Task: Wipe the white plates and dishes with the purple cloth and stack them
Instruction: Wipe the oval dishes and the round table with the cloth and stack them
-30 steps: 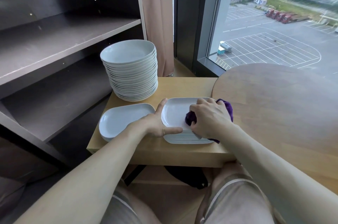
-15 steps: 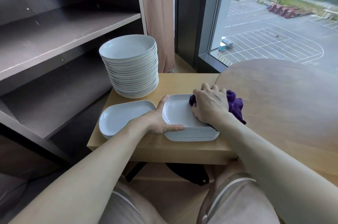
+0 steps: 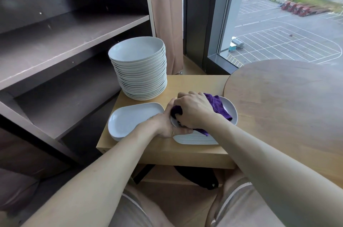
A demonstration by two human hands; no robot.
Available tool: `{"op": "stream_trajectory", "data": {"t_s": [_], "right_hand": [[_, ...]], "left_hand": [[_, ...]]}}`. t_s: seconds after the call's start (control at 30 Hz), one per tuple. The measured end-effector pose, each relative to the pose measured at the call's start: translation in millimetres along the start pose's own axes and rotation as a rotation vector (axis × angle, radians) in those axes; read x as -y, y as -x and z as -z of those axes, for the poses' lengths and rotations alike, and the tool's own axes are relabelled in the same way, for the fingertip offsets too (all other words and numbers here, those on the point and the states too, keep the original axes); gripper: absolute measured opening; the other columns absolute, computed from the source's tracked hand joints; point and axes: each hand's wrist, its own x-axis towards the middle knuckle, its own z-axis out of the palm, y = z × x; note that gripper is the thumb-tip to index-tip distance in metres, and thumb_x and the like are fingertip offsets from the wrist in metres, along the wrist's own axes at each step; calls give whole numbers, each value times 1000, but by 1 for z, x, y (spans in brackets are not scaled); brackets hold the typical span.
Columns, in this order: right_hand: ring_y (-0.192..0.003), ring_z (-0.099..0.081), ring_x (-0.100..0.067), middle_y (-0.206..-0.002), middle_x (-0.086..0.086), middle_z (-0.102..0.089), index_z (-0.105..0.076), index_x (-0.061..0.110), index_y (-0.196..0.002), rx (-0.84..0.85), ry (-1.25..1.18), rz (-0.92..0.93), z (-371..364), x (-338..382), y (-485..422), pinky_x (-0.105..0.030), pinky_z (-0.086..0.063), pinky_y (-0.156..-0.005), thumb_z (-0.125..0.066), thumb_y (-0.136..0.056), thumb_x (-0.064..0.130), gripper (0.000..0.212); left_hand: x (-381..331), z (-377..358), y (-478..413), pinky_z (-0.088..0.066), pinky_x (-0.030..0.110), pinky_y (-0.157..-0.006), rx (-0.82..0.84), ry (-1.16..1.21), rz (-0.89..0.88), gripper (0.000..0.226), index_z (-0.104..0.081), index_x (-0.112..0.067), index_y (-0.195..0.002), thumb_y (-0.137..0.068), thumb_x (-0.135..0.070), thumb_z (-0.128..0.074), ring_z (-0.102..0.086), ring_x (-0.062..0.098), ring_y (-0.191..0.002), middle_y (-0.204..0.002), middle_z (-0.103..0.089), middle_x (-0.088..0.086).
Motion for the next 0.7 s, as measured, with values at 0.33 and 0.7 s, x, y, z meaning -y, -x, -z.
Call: {"op": "stream_trajectory", "data": {"t_s": [0.33,0.7], "right_hand": [[-107,-52,-20,-107,11,-56,-71,30,-109,29,-33,-34,-1,3,27,-36,-35,-85,-55,-92,43,26],[-92,-47,-25,-98,5,-51,-60,26,-85,56,197,-345,21,-39,65,-39,-30,-78,-67,-82,31,10]], "left_hand": [[-2,-6,12,-51,45,-101,6,-71,77,146,36,-59,-140,-44,-85,-70,-65,28,-104,-124,-68,6],[1,-7,8,-47,47,-107,-18,-100,99,135,31,-61,-143,-57,-91,-69,-58,30,-122,-140,-59,4]]}}
